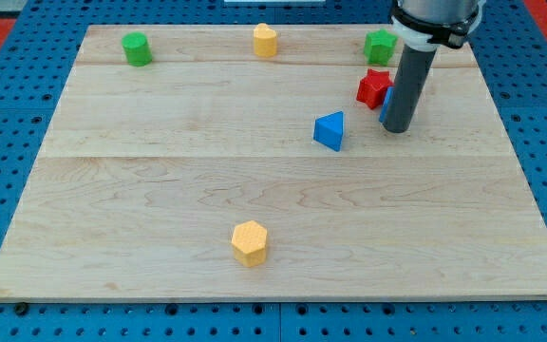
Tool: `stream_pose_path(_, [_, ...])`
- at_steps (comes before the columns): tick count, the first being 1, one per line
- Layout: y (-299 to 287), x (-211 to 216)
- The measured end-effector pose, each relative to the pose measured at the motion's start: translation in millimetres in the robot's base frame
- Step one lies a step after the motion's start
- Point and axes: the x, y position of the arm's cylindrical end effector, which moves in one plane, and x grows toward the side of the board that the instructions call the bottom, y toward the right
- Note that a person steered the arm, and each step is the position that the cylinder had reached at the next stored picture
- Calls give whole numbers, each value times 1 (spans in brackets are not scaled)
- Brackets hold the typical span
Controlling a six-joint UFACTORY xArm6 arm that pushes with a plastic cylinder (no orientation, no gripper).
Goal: Move the blue triangle towards the red star
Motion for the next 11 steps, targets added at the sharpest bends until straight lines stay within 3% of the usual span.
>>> stream_pose_path(1, [0,-15])
stream_pose_path(2, [3,6])
stream_pose_path(3, [-29,81])
stream_pose_path(4, [-100,76])
stream_pose_path(5, [-86,27])
stream_pose_path(7, [-5,-5])
stream_pose_path(8, [-37,34])
stream_pose_path(9, [-96,18])
stream_pose_path(10, [-78,-18])
stream_pose_path(11, [-31,-24])
